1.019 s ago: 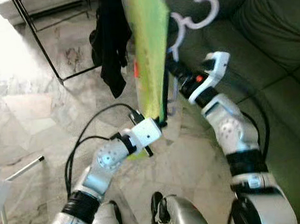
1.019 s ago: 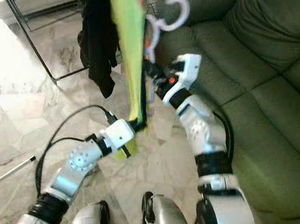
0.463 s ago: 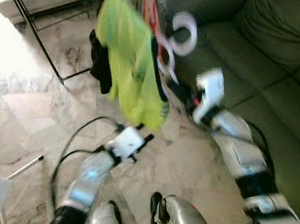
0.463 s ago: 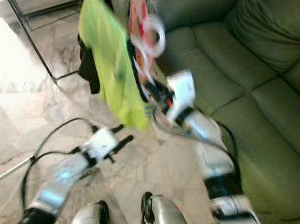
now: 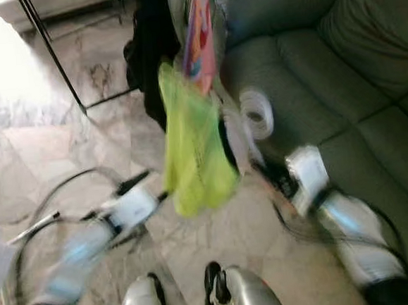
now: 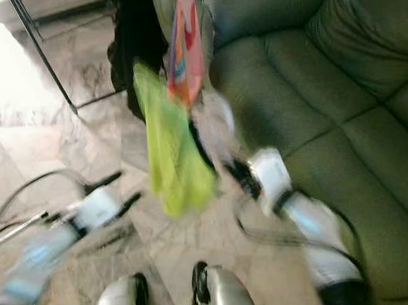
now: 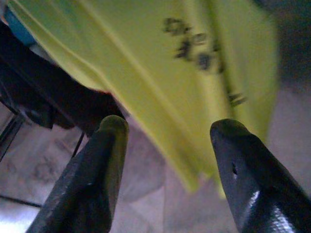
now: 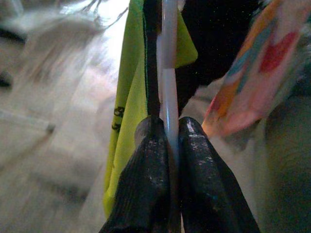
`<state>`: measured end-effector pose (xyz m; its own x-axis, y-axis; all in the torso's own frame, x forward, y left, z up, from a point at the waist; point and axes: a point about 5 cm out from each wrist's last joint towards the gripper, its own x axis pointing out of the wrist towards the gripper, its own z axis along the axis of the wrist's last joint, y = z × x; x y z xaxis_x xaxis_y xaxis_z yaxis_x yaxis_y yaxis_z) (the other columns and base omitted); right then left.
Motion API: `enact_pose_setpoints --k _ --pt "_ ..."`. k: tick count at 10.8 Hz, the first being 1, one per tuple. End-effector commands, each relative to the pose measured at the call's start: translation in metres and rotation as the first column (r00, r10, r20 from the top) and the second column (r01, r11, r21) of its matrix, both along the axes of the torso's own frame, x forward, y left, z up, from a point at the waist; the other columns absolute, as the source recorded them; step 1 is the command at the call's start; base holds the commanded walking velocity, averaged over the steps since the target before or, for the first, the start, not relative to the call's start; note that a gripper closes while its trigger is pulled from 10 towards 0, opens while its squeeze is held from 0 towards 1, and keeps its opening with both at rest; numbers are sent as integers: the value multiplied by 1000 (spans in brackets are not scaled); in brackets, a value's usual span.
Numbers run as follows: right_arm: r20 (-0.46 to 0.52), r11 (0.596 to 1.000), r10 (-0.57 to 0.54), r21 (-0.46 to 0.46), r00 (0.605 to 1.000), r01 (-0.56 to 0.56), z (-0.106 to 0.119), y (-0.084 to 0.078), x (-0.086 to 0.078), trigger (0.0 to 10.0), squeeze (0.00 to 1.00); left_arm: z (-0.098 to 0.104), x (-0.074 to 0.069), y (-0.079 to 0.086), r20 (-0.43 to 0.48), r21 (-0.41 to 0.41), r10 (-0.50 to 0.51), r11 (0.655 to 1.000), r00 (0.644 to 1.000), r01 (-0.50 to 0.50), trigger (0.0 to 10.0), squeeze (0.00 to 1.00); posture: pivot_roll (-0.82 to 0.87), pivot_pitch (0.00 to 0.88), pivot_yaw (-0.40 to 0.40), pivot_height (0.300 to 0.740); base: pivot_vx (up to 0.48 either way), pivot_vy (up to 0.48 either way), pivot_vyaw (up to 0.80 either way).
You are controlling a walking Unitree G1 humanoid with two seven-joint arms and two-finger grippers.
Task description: Hang hanger
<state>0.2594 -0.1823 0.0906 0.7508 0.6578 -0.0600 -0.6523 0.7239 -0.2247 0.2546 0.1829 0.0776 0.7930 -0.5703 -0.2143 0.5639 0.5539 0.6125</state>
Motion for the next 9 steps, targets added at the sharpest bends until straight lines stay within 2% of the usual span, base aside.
enact_pose_setpoints --k 1,2,3,4,5,7,9 --pt "21 997 73 -23 997 -72 0 0 -6 10000 0 -1 -5 1 17 32 -24 999 1000 23 10000 1000 77 232 -121 740 0 0 0" --pt "-26 996 91 -12 995 -91 -6 -3 -9 10000 0 -3 -8 7 16 72 -30 997 999 29 10000 1000 76 234 -122 740 0 0 0" --pt "-45 988 144 -41 989 -146 -11 -4 -13 10000 0 -3 -7 10 28 111 -40 993 999 37 10000 1000 78 235 -122 740 0 0 0" --pt "-56 977 206 -50 977 -209 -13 -1 -15 10000 0 -1 -5 11 34 139 -60 989 998 54 10000 55 79 232 -123 740 0 0 0" --pt "-59 966 246 -65 968 -249 -14 0 -16 10000 0 0 -2 13 50 165 -71 984 996 61 10000 0 79 232 -123 740 0 0 0" --pt "-92 944 307 -98 947 -315 -19 -1 -18 10000 0 16 12 20 98 218 -97 973 990 74 10000 0 81 222 -125 740 0 0 0" --pt "-117 916 360 -144 925 -375 -26 0 -21 10000 0 19 16 25 81 238 -113 967 990 91 10000 0 81 217 -124 740 0 0 0"
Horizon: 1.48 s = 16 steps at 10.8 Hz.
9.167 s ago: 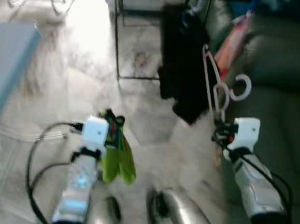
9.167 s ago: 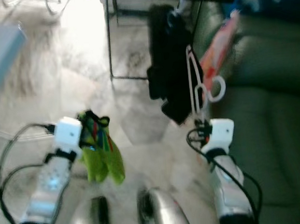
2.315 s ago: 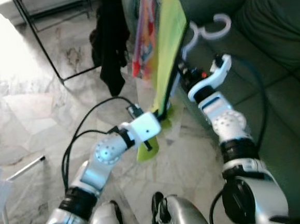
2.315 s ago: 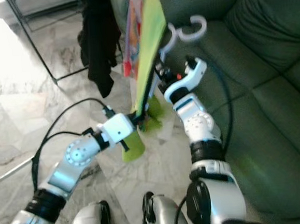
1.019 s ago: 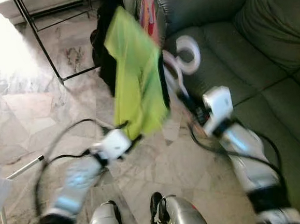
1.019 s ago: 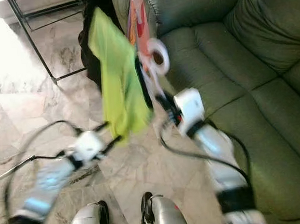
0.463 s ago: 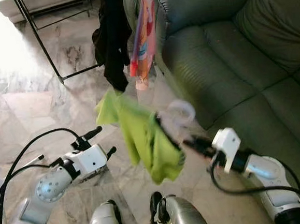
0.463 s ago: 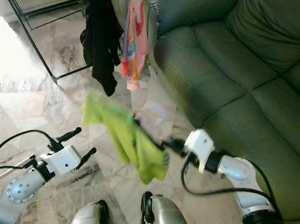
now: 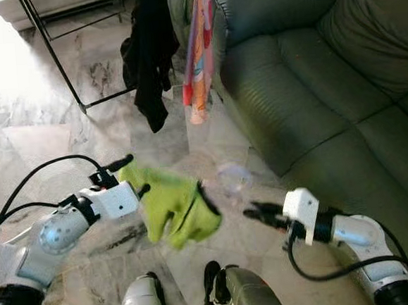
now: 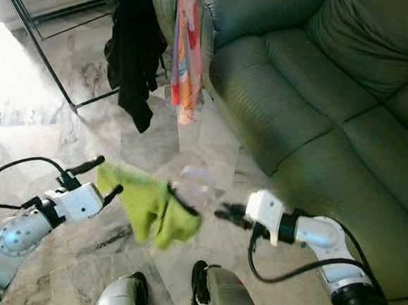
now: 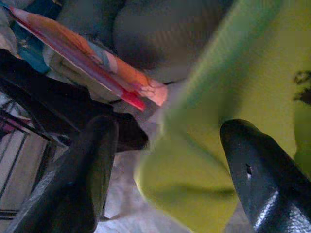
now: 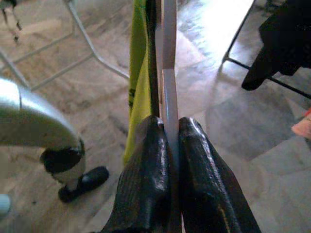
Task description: Hang hanger
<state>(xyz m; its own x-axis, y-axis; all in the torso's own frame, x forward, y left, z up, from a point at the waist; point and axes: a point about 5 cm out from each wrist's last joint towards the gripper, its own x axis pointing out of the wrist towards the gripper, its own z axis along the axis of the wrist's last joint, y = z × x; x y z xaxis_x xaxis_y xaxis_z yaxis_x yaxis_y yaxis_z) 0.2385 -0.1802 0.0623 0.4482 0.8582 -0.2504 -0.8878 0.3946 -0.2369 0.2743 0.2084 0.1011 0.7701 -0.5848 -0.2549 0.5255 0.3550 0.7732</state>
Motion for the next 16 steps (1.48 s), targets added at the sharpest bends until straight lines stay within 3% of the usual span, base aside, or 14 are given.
enact_pose_setpoints --k 1,4,5,6,7,11,13,14,15,16 --pt "12 999 32 -14 999 -32 0 -1 -2 10000 0 -8 -4 -1 -56 15 -25 1000 998 26 10000 0 81 217 -124 740 0 0 0" --pt "37 993 111 -33 993 -110 1 7 2 10000 0 -19 -3 -6 -165 52 -81 994 983 91 10000 0 78 209 -128 740 0 0 0" --pt "44 993 118 -32 992 -117 2 9 5 10000 0 -20 -2 -5 -179 53 -78 995 981 89 6706 0 78 206 -130 740 0 0 0" --pt "51 991 128 -31 990 -127 3 10 6 10000 0 -20 0 -5 -189 50 -79 995 979 90 1686 0 78 205 -131 740 0 0 0" --pt "55 990 137 -32 989 -135 2 11 6 10000 0 -20 2 -4 -194 48 -76 995 978 87 0 0 77 206 -132 740 0 0 0" --pt "82 985 161 -80 984 -155 -1 12 6 10000 0 -10 10 -6 -249 53 -98 992 964 114 196 0 80 216 -132 740 0 0 0" --pt "93 980 184 -96 978 -175 -3 16 7 10000 0 -13 8 -13 -298 52 -126 988 946 147 1333 0 81 214 -129 740 0 0 0" --pt "94 979 188 -101 978 -179 -4 18 7 10000 0 -14 8 -15 -328 60 -134 985 935 162 2706 0 81 213 -127 740 0 0 0" --pt "96 976 198 -110 976 -187 -6 19 6 10000 0 -14 9 -19 -350 69 -150 980 925 185 4824 0 83 213 -126 740 0 0 0" --pt "97 976 199 -110 975 -188 -7 20 7 10000 0 -13 11 -23 -354 61 -160 979 921 193 10000 0 84 214 -126 740 0 0 0"
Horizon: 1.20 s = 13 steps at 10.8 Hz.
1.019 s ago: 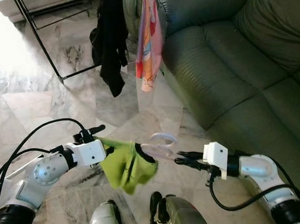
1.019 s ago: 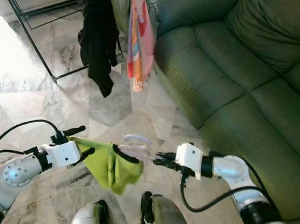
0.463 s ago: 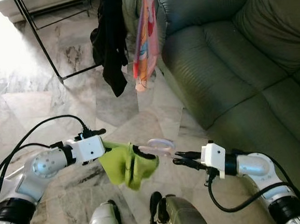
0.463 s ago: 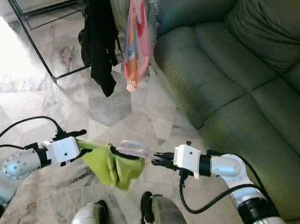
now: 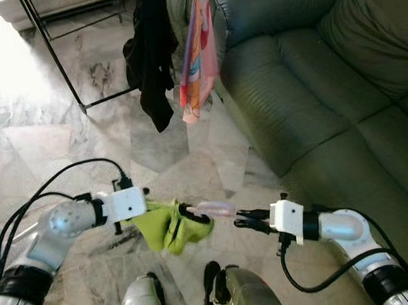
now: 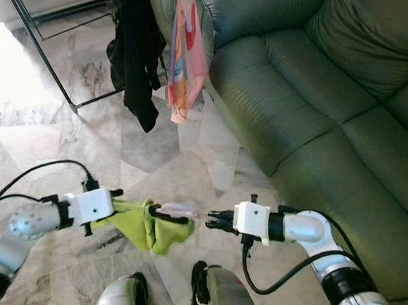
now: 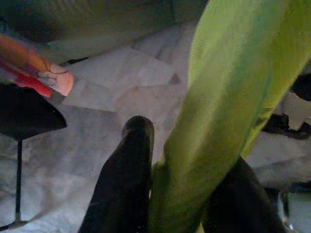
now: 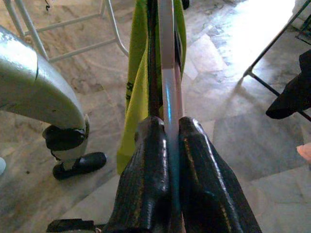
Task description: Hang hanger
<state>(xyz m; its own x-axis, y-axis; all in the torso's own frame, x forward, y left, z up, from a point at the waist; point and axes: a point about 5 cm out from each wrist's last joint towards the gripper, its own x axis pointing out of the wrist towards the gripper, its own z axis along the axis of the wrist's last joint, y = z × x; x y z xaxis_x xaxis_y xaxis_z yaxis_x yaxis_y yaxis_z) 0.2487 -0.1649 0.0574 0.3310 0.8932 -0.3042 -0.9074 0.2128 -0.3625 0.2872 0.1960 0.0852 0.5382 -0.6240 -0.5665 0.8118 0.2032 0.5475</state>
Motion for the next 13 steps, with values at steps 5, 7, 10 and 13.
enact_pose_setpoints --k 5,7,10,13 --pt "9 999 35 -3 999 -35 -6 8 -4 10000 0 7 1 -26 -5 22 -127 992 992 127 10000 1000 81 209 -122 740 0 0 0" --pt "10 999 34 -5 999 -34 -7 9 -4 10000 0 5 0 -27 -31 28 -143 989 989 144 6588 0 80 205 -121 740 0 0 0" --pt "16 999 35 -11 999 -34 -7 9 -2 10000 0 2 -2 -25 -81 41 -143 988 986 147 0 0 82 212 -127 740 0 0 0" --pt "19 999 47 -19 999 -46 -8 11 -2 10000 0 0 -3 -24 -103 40 -134 990 986 139 0 0 84 211 -130 740 0 0 0"
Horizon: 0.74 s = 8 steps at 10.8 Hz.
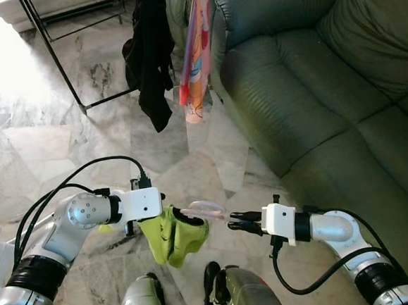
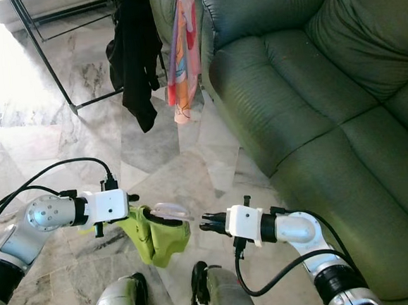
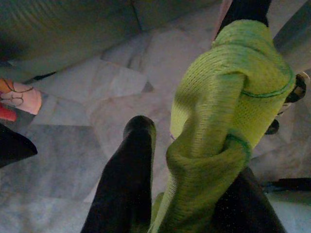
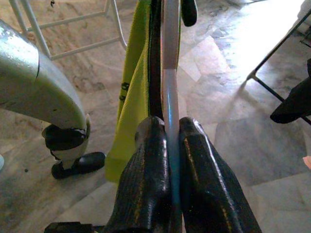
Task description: Hang hanger
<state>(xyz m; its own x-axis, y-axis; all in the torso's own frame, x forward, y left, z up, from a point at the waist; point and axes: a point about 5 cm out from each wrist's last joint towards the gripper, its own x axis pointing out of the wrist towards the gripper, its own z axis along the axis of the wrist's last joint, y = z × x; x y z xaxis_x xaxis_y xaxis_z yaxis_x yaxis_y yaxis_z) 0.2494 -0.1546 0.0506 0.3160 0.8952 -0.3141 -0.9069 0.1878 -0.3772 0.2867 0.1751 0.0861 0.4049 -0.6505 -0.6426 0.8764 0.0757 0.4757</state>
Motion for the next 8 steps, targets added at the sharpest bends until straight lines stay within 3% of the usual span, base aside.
enact_pose_setpoints --k 1,5,7,8 --pt "7 1000 29 -8 1000 -29 -1 1 -3 10000 0 0 -2 -3 -4 -5 -16 1000 1000 16 0 0 85 210 -131 740 0 0 0" --pt "15 999 33 -28 999 -33 -1 -2 -1 10000 0 2 3 -3 32 -11 -2 1000 999 2 0 0 83 209 -135 740 0 0 0" --pt "16 999 25 -34 1000 -24 -1 -4 1 10000 0 11 13 1 131 -50 54 998 990 -48 0 0 86 208 -140 740 0 0 0" --pt "15 999 22 -36 1000 -21 -1 -5 1 10000 0 12 14 2 139 -57 64 997 988 -57 0 0 86 208 -140 740 0 0 0"
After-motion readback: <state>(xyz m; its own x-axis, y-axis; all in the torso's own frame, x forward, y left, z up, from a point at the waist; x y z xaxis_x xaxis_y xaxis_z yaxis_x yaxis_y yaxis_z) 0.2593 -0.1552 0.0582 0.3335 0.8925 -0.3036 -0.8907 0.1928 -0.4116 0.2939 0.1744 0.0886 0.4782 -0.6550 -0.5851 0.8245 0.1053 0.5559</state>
